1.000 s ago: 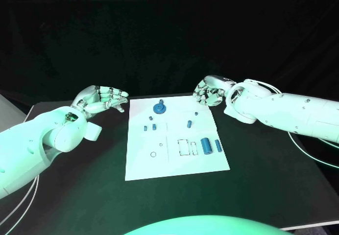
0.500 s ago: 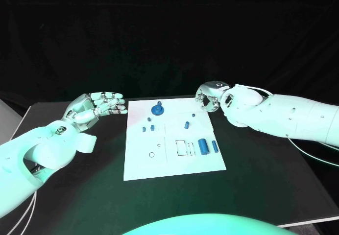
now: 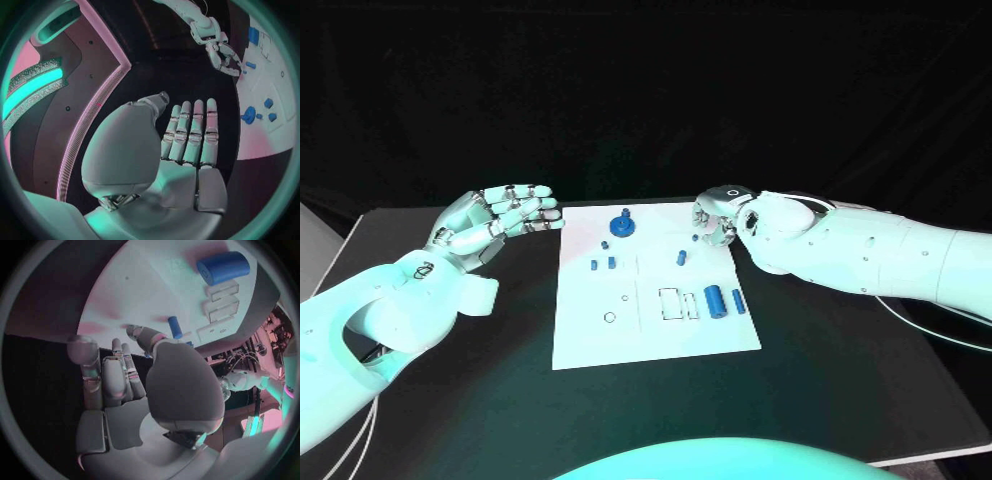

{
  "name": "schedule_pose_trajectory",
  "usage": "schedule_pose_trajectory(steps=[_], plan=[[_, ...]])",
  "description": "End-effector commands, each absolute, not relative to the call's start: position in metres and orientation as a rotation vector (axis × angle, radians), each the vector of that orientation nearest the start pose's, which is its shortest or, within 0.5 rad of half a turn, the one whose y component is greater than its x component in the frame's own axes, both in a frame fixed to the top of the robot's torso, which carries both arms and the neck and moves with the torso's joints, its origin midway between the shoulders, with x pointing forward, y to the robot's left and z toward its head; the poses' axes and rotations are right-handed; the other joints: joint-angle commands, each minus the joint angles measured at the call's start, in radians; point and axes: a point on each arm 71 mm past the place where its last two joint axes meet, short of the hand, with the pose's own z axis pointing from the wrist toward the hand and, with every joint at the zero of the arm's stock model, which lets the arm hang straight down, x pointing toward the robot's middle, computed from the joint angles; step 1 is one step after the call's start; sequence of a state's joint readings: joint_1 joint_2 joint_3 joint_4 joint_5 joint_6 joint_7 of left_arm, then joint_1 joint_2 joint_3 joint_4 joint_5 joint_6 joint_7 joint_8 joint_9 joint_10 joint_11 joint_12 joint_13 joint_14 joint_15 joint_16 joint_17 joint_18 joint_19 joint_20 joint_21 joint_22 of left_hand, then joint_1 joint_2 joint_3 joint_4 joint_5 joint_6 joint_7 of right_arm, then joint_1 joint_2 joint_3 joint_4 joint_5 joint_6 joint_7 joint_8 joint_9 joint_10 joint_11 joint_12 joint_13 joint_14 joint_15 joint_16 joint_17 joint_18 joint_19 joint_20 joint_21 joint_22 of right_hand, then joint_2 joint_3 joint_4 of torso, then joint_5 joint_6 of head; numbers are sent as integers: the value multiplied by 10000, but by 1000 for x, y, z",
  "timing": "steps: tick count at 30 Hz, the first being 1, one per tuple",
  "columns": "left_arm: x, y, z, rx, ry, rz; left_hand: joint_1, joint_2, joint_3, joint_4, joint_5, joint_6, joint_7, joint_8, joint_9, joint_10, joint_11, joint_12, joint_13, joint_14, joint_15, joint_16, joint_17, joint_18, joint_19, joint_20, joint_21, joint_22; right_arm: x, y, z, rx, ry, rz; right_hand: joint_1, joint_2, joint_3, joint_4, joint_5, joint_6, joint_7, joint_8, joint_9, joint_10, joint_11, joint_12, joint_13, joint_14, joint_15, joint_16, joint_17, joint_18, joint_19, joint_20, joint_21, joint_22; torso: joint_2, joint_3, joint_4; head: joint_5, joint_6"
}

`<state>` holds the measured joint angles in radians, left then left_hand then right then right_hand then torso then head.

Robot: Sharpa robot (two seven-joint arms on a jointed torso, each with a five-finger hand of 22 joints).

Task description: Assemble the parts on the task board

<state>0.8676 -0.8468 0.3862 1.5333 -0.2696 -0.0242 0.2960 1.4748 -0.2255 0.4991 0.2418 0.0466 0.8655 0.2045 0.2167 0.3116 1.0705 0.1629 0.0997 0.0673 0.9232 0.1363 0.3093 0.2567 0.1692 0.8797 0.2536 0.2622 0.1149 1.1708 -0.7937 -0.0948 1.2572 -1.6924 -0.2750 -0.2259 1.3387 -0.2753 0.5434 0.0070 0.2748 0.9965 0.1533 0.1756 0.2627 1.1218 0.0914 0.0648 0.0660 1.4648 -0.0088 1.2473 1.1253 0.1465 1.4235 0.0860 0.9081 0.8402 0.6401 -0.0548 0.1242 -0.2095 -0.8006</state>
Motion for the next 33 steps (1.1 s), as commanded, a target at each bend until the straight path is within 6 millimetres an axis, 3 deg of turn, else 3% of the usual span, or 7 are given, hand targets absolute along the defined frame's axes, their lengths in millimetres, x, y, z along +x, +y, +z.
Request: schedule_pose_trajectory(steps=[1,2,9,17,24,27,33], plan=[[474,212,-179,-9942,14267,-18127,74,-4,-106,-6,43,-87,172,-89,-47,-150,90,-92,-5,129,-3,-84,35,156,145,-21,-60,-48,518,-262,-239,-2544,17411,2025,105,66,-17,64,3,-2,64,-33,16,14,45,36,12,429,87,75,27,-146,76,0,84,42,25,-5,-7,40,20],[474,211,-179,-9946,14269,-18128,80,1,-114,-7,43,-97,181,-96,-52,-159,96,-95,-4,136,1,-99,37,156,166,-24,-67,-55,518,-260,-240,-2545,17396,2092,124,82,12,84,73,8,82,-39,22,51,53,47,14,428,93,120,51,-151,85,5,118,77,47,22,-23,66,46],[471,210,-179,-9955,14266,-18137,95,36,-123,-4,44,-74,199,-87,-54,-142,102,-79,8,174,0,-124,50,156,222,-32,-83,-73,518,-254,-248,-2569,17581,2233,163,56,30,86,125,-11,97,-66,22,-16,72,7,-3,403,110,117,-3,-123,46,16,-22,-76,17,4,23,58,-17],[472,212,-180,-10039,14226,-18006,91,50,-144,8,43,-52,214,-78,-57,-123,106,-62,17,227,-6,-138,68,156,278,-42,-96,-89,518,-250,-255,-2401,17552,2444,183,136,106,151,272,24,128,-74,37,-28,94,12,-5,376,118,157,-19,-110,27,29,-61,-114,36,30,20,87,-35],[472,213,-180,-10083,14274,-17943,84,70,-157,24,43,-33,222,-70,-58,-110,107,-48,23,265,-10,-149,82,156,318,-49,-109,-102,518,-248,-256,-2260,17555,2637,263,397,401,248,460,309,50,63,148,248,23,93,20,337,72,255,-40,-96,12,10,-23,-64,60,44,-11,101,-54],[472,214,-181,-10097,14305,-17915,84,70,-157,24,43,-33,222,-70,-58,-110,107,-48,23,265,-10,-149,82,156,318,-49,-109,-102,518,-249,-256,-2243,17588,2573,380,521,870,228,-305,502,-27,190,272,564,-63,118,29,322,0,360,-46,-115,24,-49,125,104,66,56,-11,90,-67],[473,215,-182,-10110,14367,-17870,81,81,-164,34,43,-20,224,-65,-59,-101,105,-39,27,287,-13,-156,91,155,339,-54,-118,-111,518,-251,-255,-2258,17512,2322,496,747,1170,138,-376,811,-130,431,456,1038,-197,233,92,329,-104,474,-8,-151,80,-120,390,397,66,47,-3,63,-93]])
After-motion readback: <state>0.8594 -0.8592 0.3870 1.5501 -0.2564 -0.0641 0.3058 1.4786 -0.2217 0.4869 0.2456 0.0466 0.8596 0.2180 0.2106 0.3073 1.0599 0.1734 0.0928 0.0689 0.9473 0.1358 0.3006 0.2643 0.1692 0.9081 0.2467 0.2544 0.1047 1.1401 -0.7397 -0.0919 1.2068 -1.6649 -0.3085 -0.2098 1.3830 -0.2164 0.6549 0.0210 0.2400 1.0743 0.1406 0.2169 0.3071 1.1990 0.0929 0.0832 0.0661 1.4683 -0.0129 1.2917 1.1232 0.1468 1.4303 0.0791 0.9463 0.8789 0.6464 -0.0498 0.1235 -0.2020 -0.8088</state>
